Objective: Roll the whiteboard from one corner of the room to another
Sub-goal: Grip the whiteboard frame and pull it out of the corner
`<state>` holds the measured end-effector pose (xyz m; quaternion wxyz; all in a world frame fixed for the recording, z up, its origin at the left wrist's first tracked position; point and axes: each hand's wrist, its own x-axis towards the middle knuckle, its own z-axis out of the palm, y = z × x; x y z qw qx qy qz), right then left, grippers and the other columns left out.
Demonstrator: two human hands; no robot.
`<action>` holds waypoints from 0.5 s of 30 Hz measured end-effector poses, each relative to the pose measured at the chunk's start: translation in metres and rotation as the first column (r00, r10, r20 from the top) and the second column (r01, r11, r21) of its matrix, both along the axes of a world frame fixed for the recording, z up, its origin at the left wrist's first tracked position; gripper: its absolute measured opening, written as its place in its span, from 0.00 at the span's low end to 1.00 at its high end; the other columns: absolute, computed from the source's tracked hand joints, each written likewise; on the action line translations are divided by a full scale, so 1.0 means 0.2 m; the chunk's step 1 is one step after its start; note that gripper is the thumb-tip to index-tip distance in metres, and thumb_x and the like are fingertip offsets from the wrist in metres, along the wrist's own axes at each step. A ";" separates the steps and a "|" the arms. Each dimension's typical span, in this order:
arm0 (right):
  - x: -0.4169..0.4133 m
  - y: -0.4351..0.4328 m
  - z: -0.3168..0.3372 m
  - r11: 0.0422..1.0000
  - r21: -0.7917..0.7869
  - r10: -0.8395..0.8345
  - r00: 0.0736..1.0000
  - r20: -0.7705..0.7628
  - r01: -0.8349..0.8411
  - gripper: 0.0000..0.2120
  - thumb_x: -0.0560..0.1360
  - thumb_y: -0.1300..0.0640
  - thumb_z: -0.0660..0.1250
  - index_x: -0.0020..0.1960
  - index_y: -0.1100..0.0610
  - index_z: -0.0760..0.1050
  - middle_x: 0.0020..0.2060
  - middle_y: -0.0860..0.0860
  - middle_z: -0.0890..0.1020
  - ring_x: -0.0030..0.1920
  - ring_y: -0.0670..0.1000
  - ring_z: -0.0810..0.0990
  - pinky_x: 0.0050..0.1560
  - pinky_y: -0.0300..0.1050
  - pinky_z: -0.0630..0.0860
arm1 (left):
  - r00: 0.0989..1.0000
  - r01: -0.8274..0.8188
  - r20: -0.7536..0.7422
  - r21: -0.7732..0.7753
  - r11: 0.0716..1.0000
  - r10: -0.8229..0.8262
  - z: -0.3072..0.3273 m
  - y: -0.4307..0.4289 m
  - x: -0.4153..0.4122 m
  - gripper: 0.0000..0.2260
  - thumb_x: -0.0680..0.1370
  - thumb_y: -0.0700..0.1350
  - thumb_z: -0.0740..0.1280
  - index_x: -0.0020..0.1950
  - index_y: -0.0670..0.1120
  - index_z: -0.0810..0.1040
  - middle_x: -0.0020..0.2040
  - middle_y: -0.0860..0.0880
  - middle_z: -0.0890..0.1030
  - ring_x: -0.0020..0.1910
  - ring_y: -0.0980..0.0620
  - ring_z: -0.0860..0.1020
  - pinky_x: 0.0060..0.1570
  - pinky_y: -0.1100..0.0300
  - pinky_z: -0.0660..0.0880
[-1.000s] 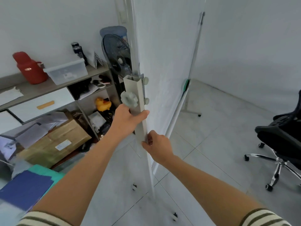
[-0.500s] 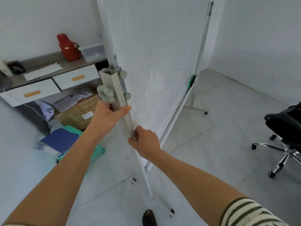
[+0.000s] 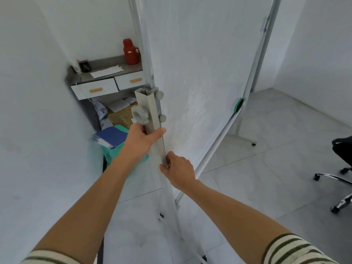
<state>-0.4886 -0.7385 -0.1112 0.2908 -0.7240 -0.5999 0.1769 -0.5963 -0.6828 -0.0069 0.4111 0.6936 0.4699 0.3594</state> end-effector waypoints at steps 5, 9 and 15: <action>-0.28 -0.31 0.01 1.000 -0.007 0.008 0.998 -0.056 -0.009 0.12 0.75 0.49 0.64 0.49 0.58 0.71 0.45 0.54 0.84 0.42 0.59 0.81 0.43 0.50 0.78 | 0.999 -0.038 -0.005 0.028 0.999 0.039 0.00 -0.32 -0.28 0.24 0.69 0.55 0.71 0.59 0.42 0.80 0.53 0.43 0.83 0.52 0.45 0.82 0.57 0.45 0.78; -0.48 -0.58 0.02 0.999 -0.008 0.048 0.996 -0.081 -0.048 0.12 0.74 0.49 0.65 0.49 0.57 0.72 0.45 0.53 0.85 0.42 0.57 0.81 0.40 0.47 0.76 | 0.997 -0.072 0.004 0.013 0.997 0.072 0.01 -0.61 -0.49 0.24 0.67 0.57 0.71 0.57 0.43 0.81 0.52 0.42 0.84 0.51 0.44 0.82 0.55 0.44 0.79; -0.73 -0.94 0.01 0.985 -0.019 0.167 0.982 -0.089 -0.170 0.11 0.74 0.48 0.66 0.46 0.56 0.70 0.44 0.52 0.85 0.40 0.56 0.81 0.38 0.45 0.73 | 0.985 -0.158 0.059 -0.042 0.986 0.161 0.00 -1.03 -0.77 0.14 0.70 0.50 0.72 0.52 0.46 0.82 0.46 0.48 0.84 0.47 0.51 0.83 0.50 0.55 0.80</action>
